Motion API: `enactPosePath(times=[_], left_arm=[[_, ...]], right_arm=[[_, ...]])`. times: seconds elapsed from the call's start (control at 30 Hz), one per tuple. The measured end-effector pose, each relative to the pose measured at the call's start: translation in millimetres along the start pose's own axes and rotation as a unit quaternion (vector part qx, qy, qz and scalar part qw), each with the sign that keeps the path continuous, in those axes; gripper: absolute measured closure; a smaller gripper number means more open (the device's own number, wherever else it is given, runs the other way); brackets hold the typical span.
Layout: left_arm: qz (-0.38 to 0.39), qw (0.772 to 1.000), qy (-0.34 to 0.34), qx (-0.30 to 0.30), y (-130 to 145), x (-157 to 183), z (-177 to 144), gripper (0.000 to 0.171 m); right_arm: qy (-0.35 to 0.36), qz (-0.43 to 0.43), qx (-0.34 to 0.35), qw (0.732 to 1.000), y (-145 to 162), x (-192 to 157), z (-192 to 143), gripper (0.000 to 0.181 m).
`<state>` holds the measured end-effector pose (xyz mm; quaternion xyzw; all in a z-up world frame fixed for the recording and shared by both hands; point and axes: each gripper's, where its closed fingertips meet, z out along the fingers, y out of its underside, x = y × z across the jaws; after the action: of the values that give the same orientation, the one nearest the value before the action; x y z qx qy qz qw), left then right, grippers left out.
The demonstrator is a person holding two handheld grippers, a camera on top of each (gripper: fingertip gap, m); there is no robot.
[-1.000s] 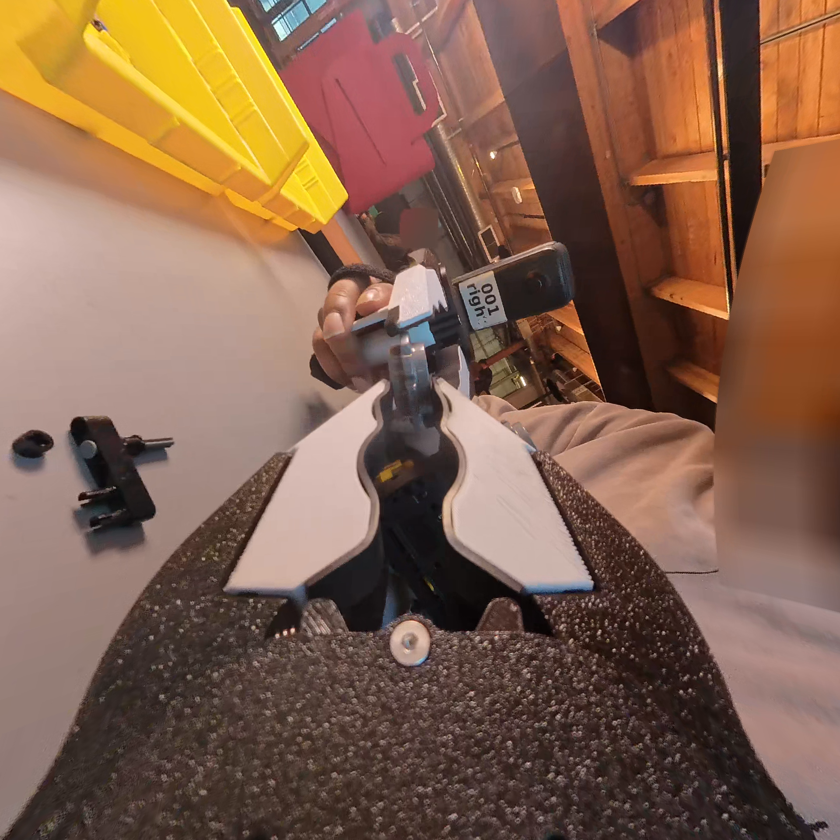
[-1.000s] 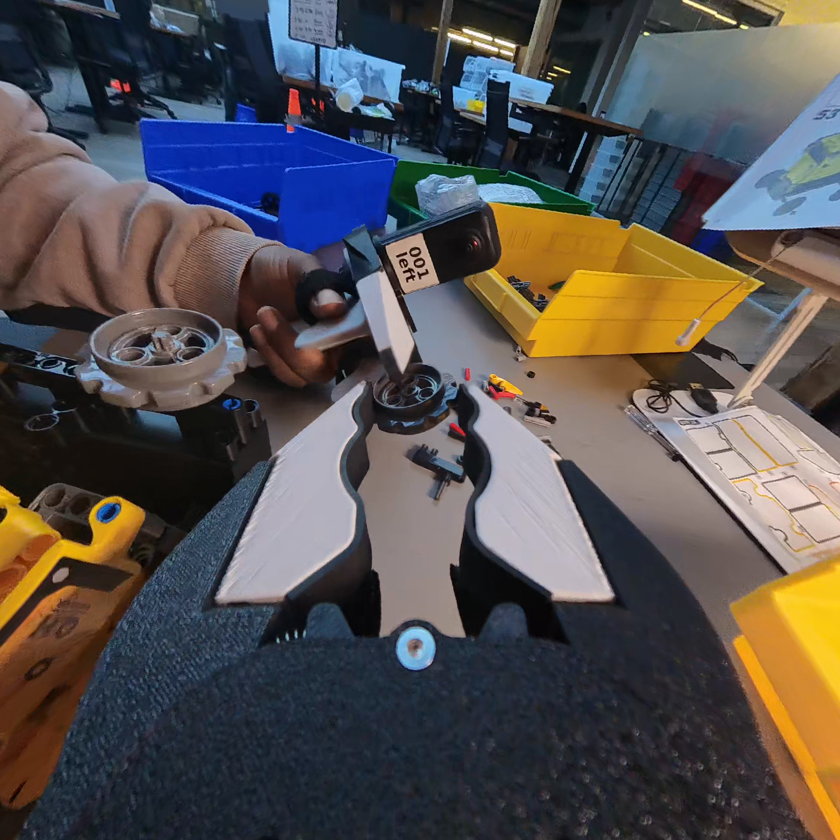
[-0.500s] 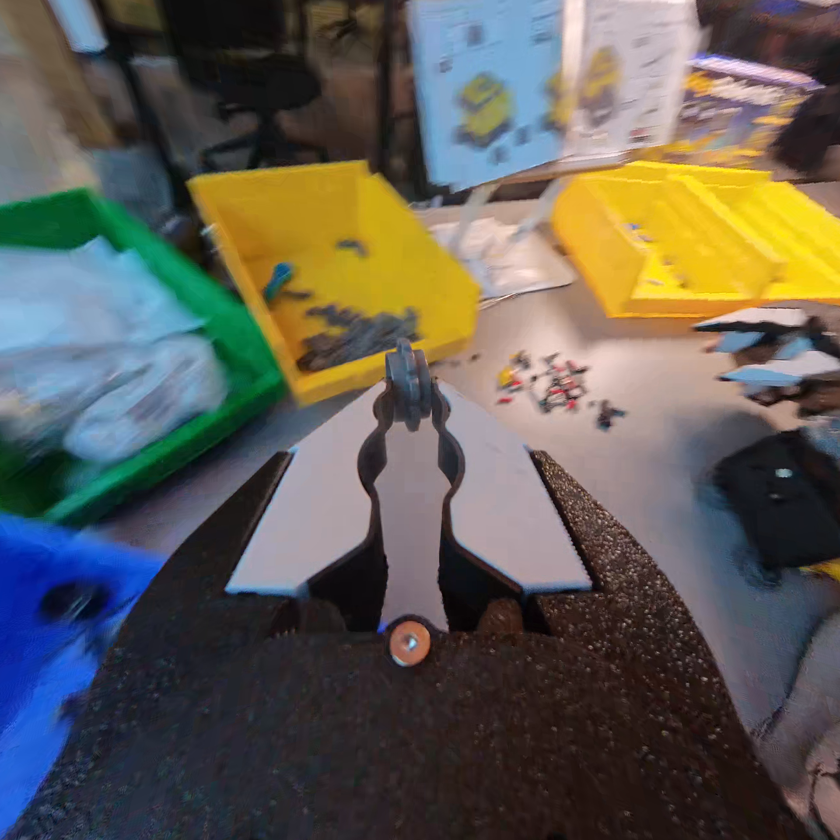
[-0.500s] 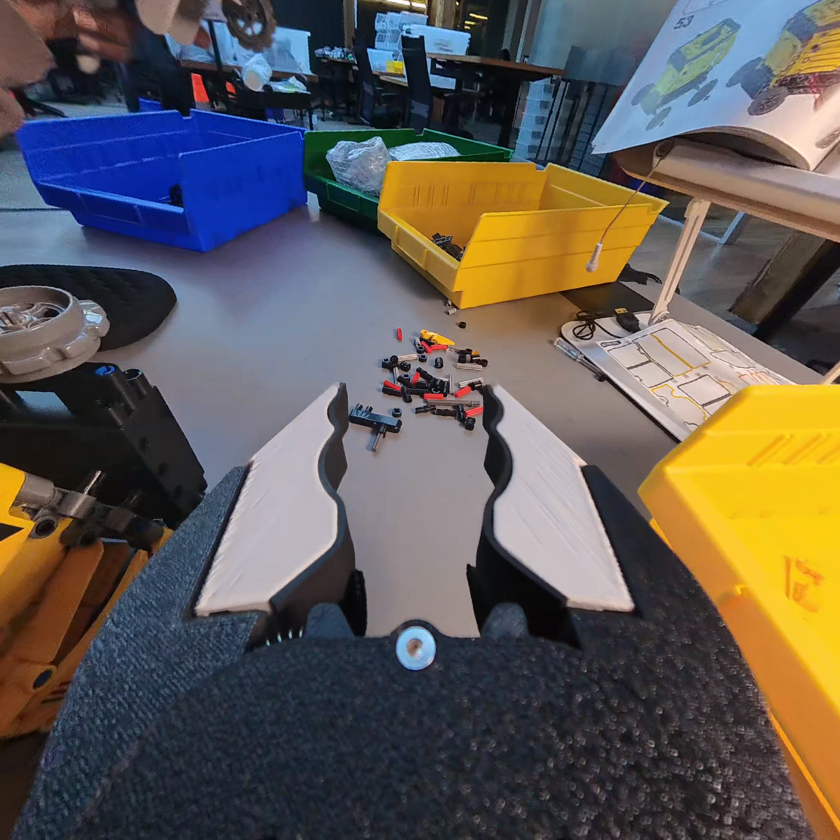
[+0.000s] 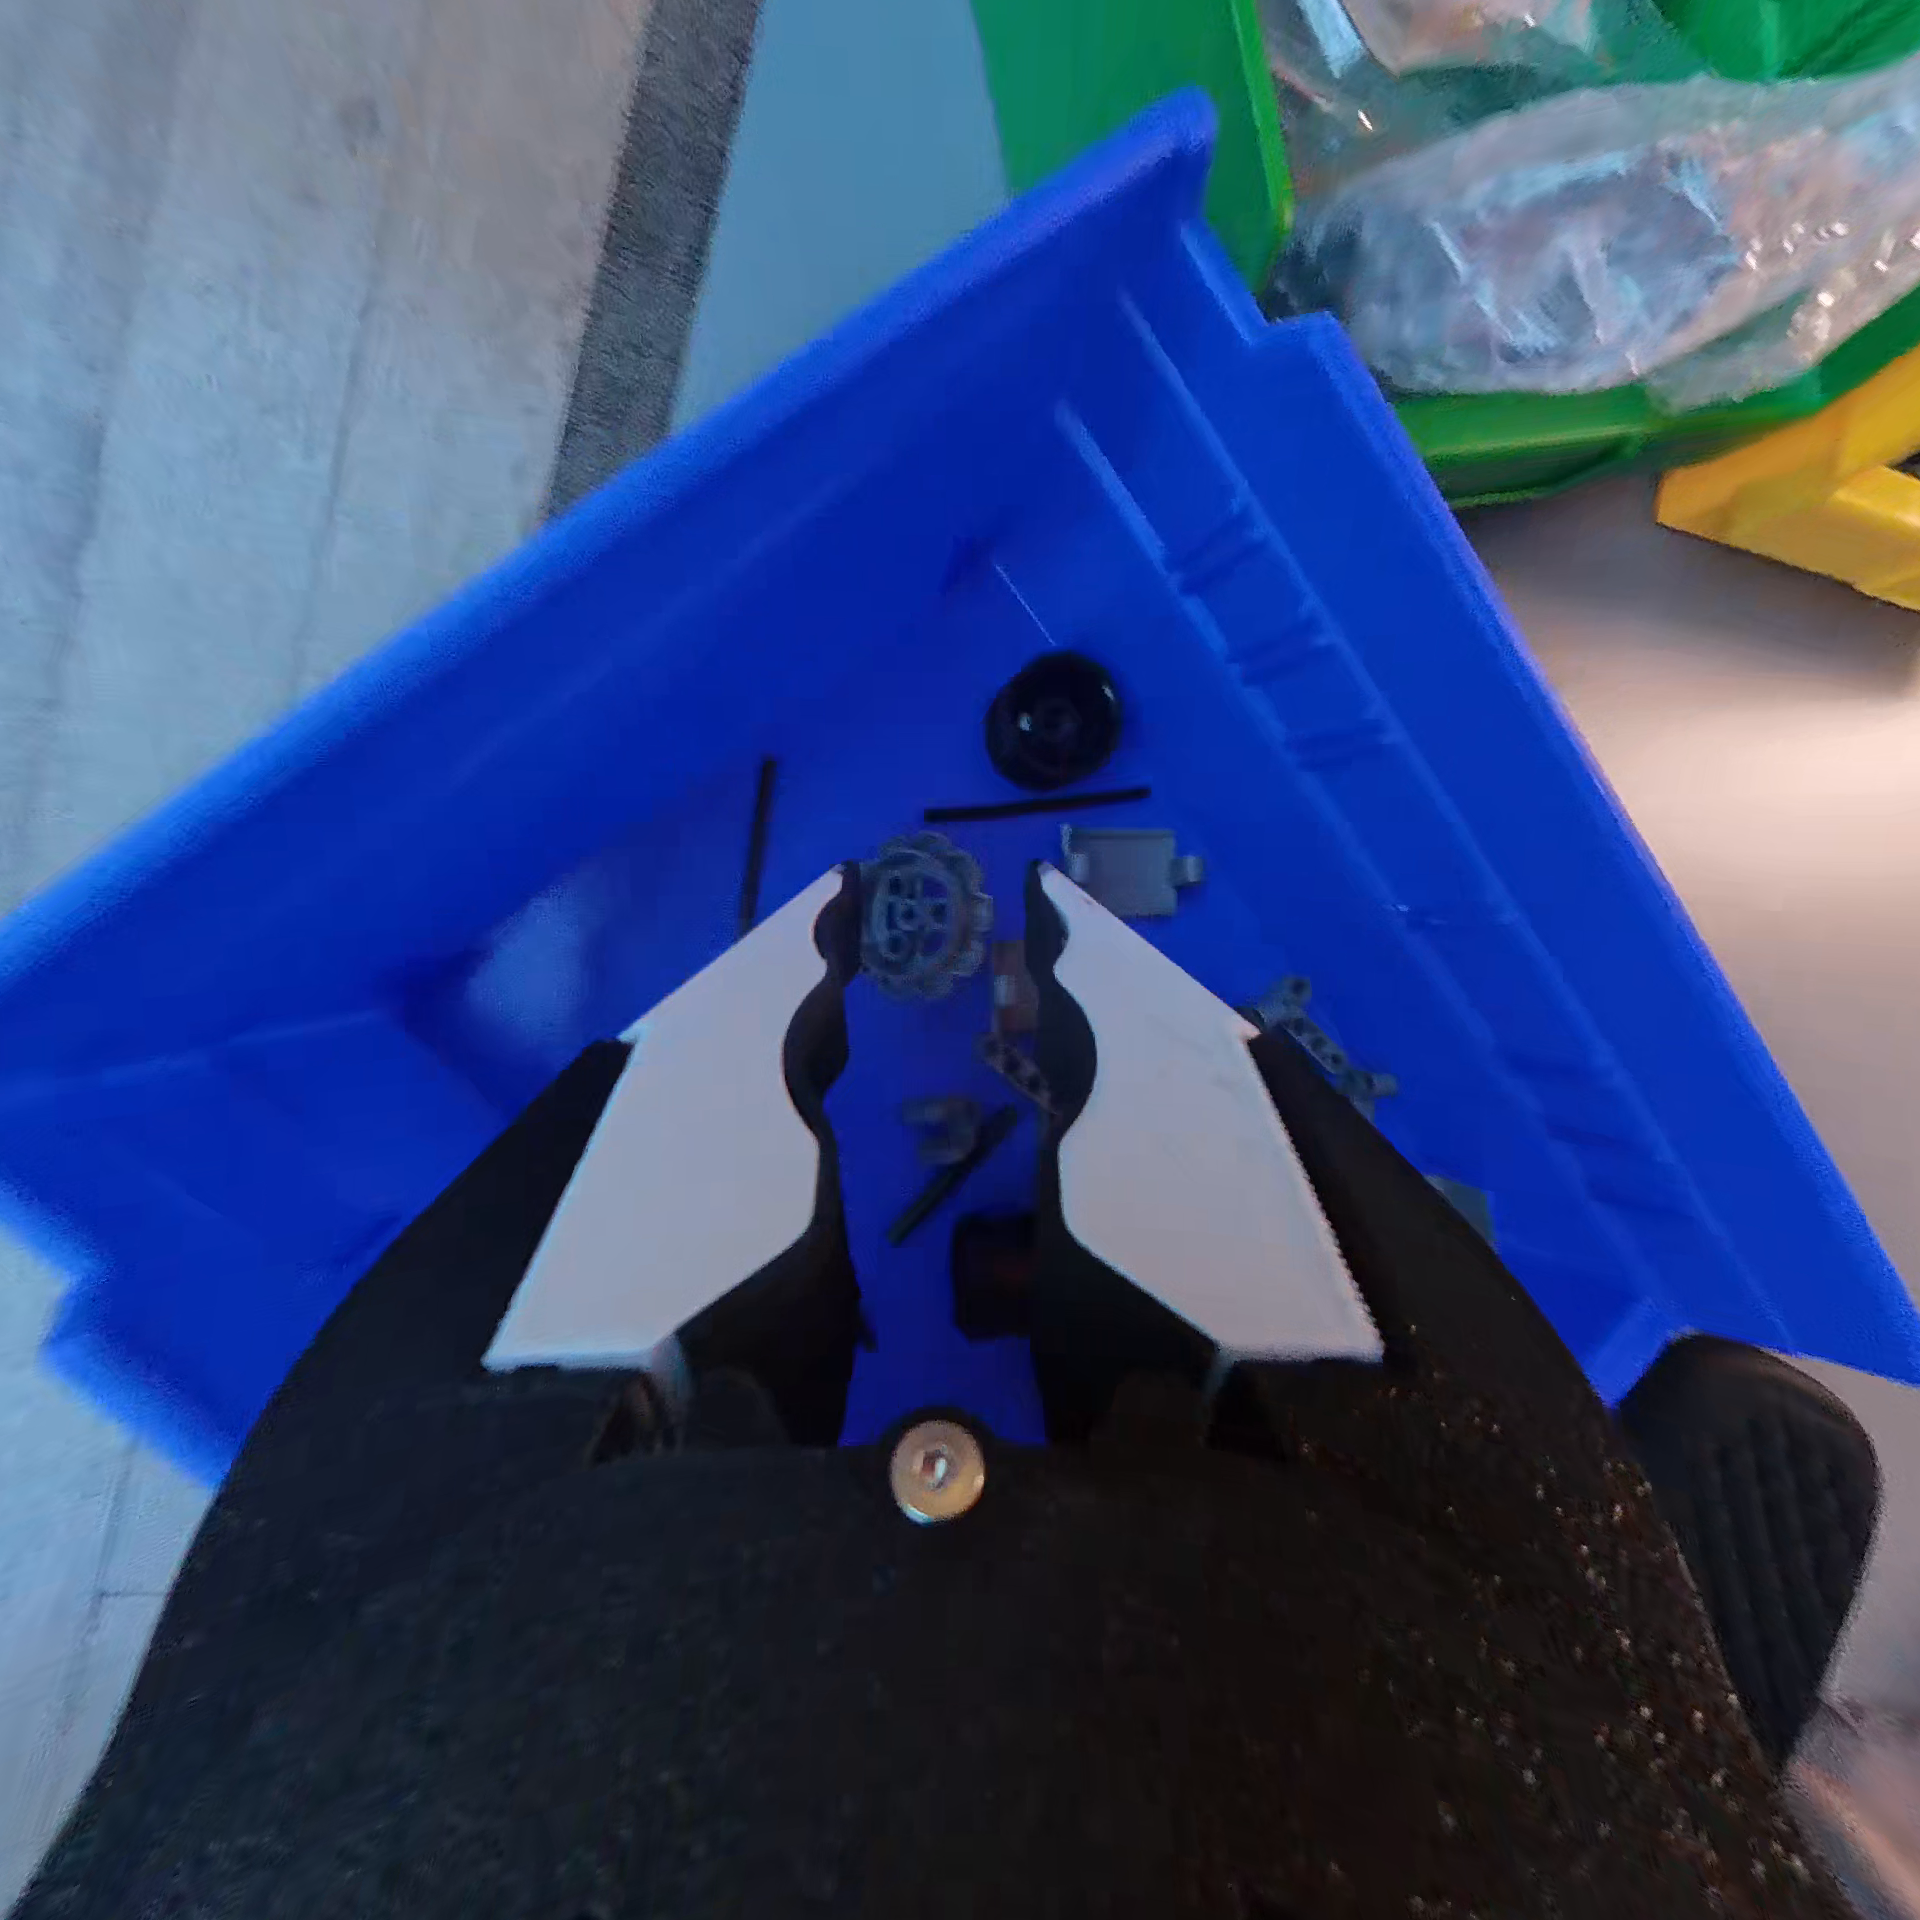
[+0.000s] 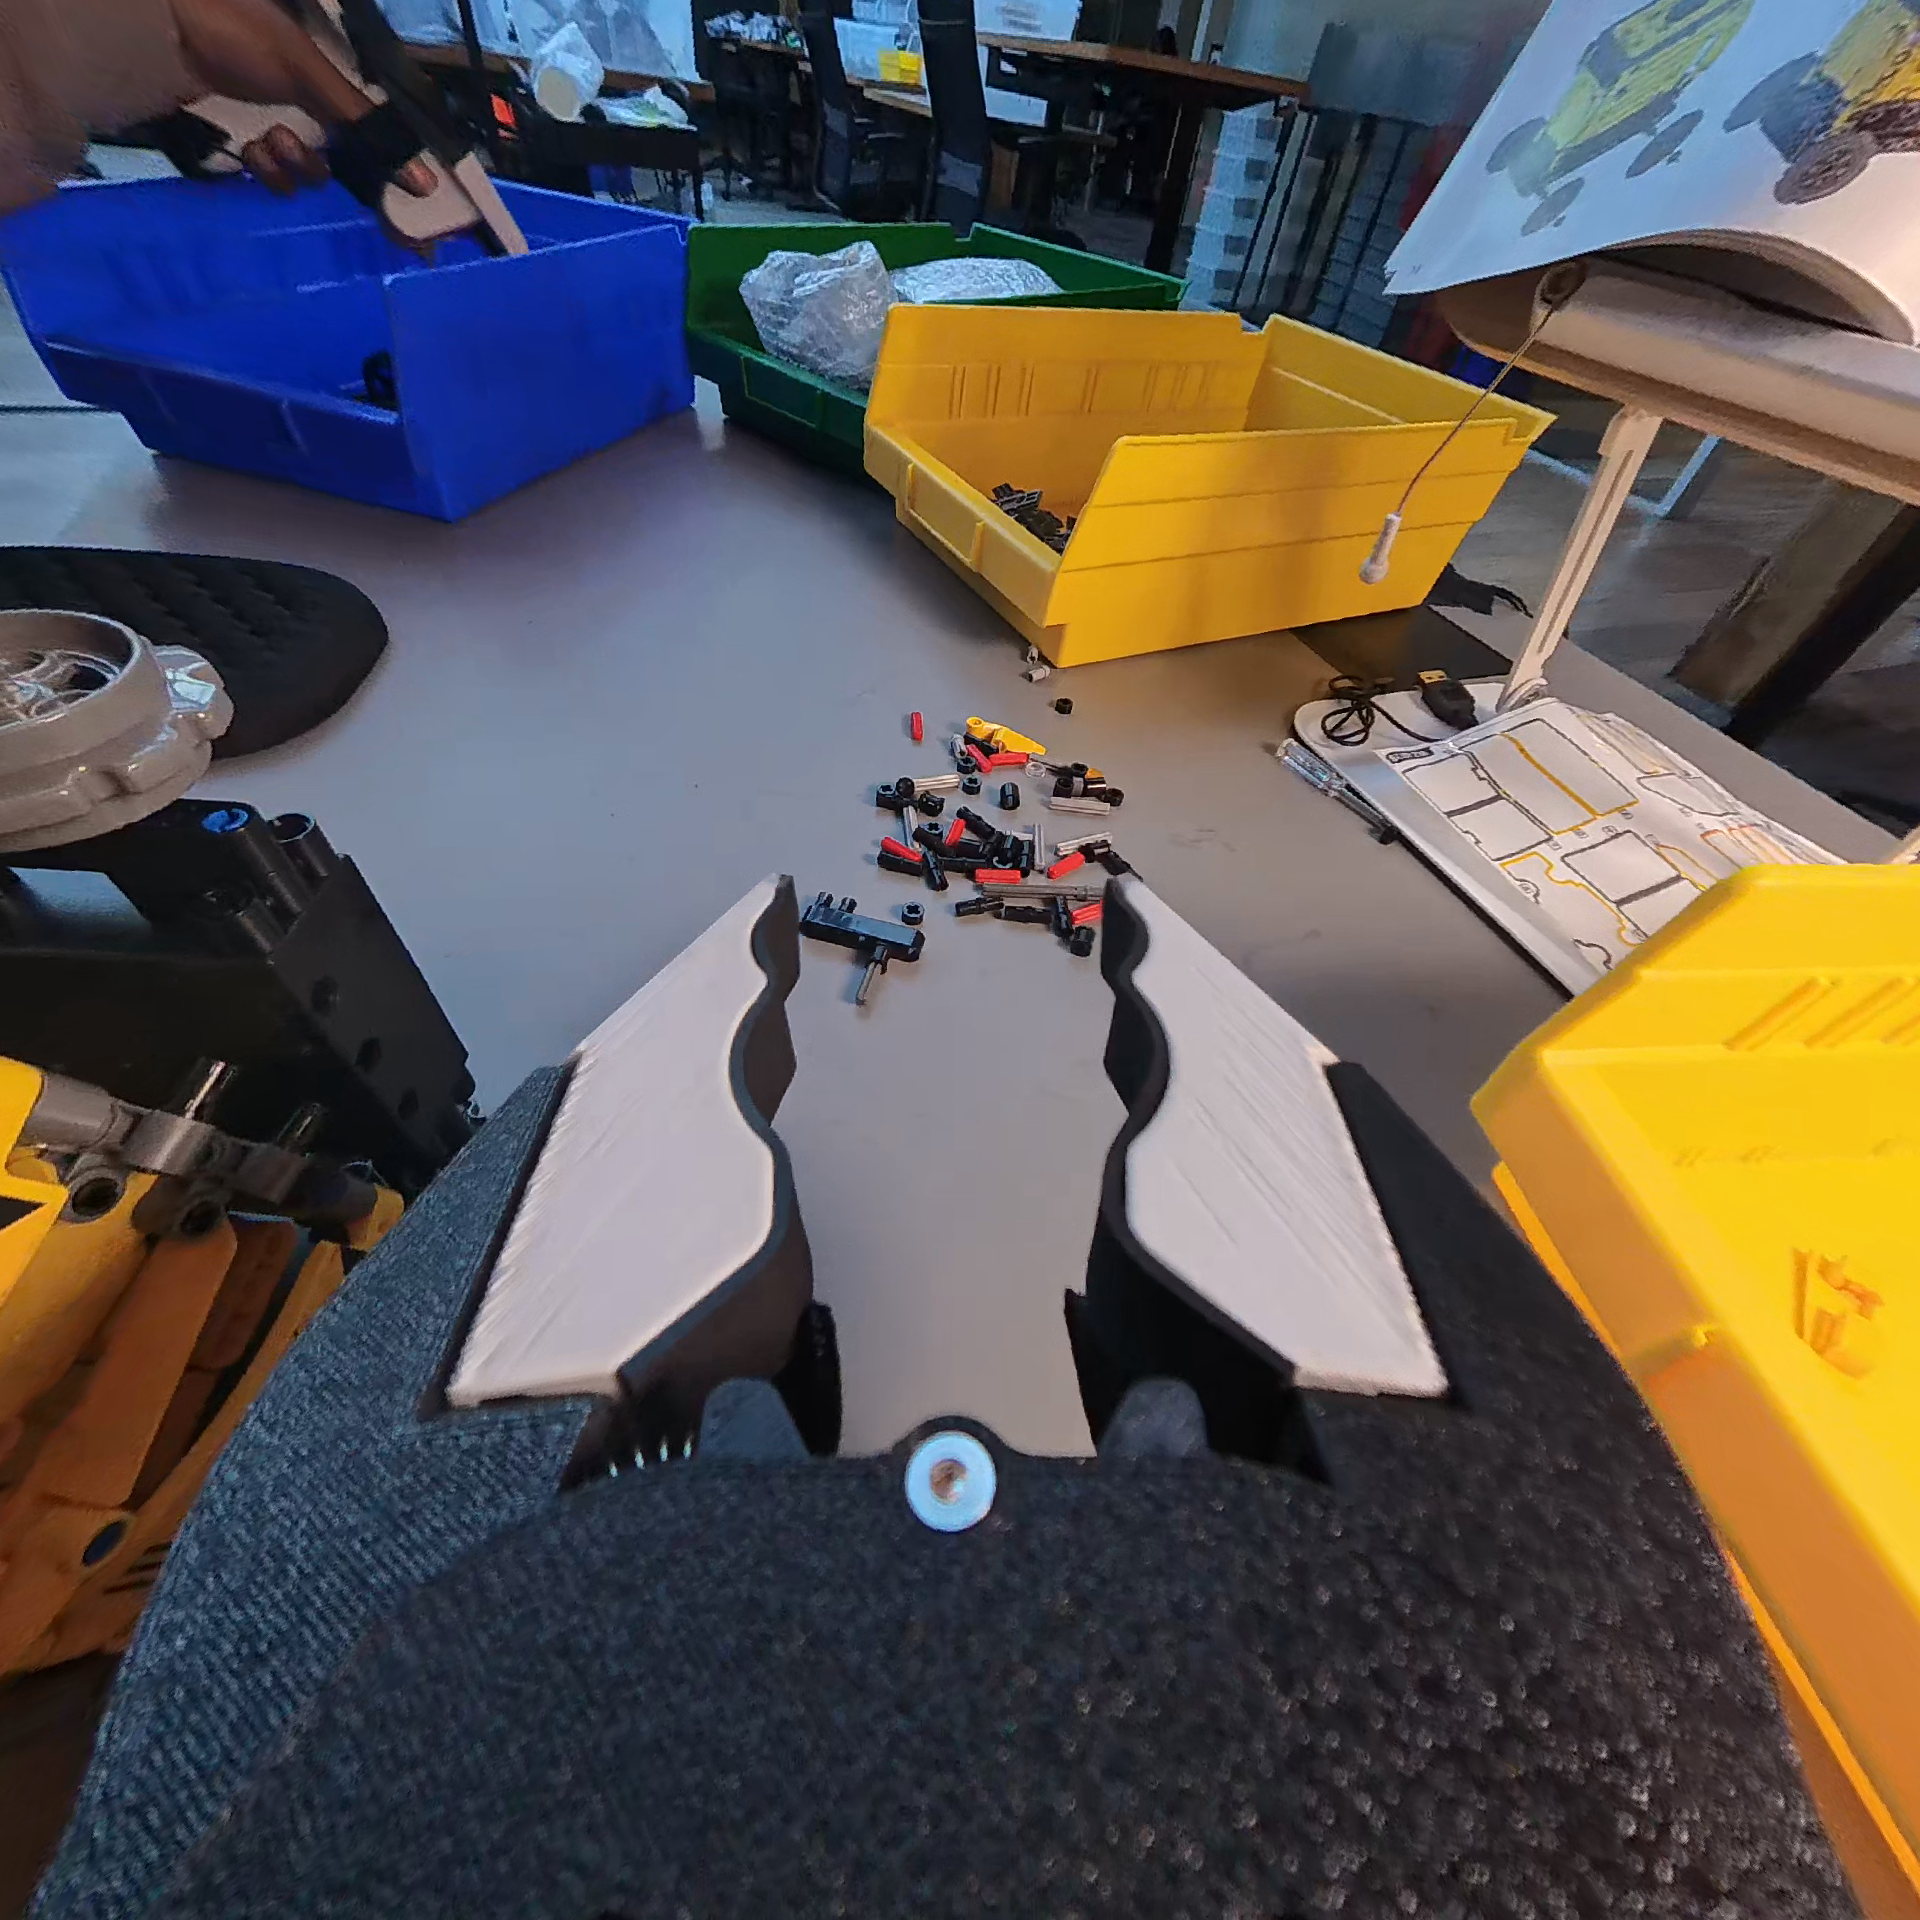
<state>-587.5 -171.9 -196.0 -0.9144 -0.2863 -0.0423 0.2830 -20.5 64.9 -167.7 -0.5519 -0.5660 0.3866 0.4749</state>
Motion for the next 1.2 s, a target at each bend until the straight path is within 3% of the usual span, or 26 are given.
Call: enactPosePath(times=[0.1, 0.17, 0.23, 0.37, 0.53, 0.6, 0.73, 0.83, 0.9, 1.0, 1.13, 1.2], left_arm=[[0.043, 0.995, -0.034, 0.088, -32.5, 15.9, -23.6, 0.139], [0.105, 0.980, 0.010, 0.167, -51.7, 71.3, -45.6, 0.139], [0.190, 0.955, 0.073, 0.218, -51.3, 147.2, -62.0, 0.137], [0.351, 0.875, 0.206, 0.264, -2.7, 307.4, -69.4, 0.133], [0.462, 0.761, 0.413, 0.193, 98.6, 472.6, -37.8, 0.129], [0.509, 0.730, 0.424, 0.169, 123.6, 511.4, -11.6, 0.130], [0.576, 0.704, 0.379, 0.170, 135.7, 550.0, 46.1, 0.134], [0.572, 0.722, 0.343, 0.183, 129.4, 546.8, 79.3, 0.135], [0.579, 0.731, 0.315, 0.176, 130.1, 530.3, 97.0, 0.135], [0.566, 0.748, 0.325, 0.122, 143.2, 508.9, 109.7, 0.134], [0.568, 0.742, 0.349, 0.074, 158.7, 508.7, 109.7, 0.136], [0.577, 0.748, 0.323, 0.066, 161.0, 509.8, 117.9, 0.138]], right_arm=[[0.002, 0.005, 0.009, 1.000, -4.8, 1.8, -3.4, 0.124], [-0.005, 0.007, 0.017, 1.000, -9.9, 0.3, -6.2, 0.124], [-0.025, 0.022, 0.035, 0.999, -17.4, -4.1, -9.2, 0.124], [-0.110, 0.119, 0.105, 0.981, -41.8, -16.3, -21.2, 0.123], [-0.189, 0.112, 0.130, 0.967, -58.6, -40.4, -36.9, 0.124], [-0.221, 0.098, 0.124, 0.962, -60.9, -54.5, -40.7, 0.128], [-0.295, 0.059, 0.069, 0.951, -53.9, -94.5, -44.1, 0.123], [-0.283, 0.012, 0.035, 0.958, -48.5, -108.8, -36.4, 0.125], [-0.278, -0.006, 0.026, 0.960, -46.7, -112.9, -34.8, 0.140], [-0.291, -0.002, 0.021, 0.956, -46.4, -114.9, -37.4, 0.147], [-0.310, 0.037, 0.031, 0.949, -43.1, -109.4, -38.5, 0.148], [-0.315, 0.061, 0.039, 0.946, -41.8, -104.6, -37.3, 0.145]])
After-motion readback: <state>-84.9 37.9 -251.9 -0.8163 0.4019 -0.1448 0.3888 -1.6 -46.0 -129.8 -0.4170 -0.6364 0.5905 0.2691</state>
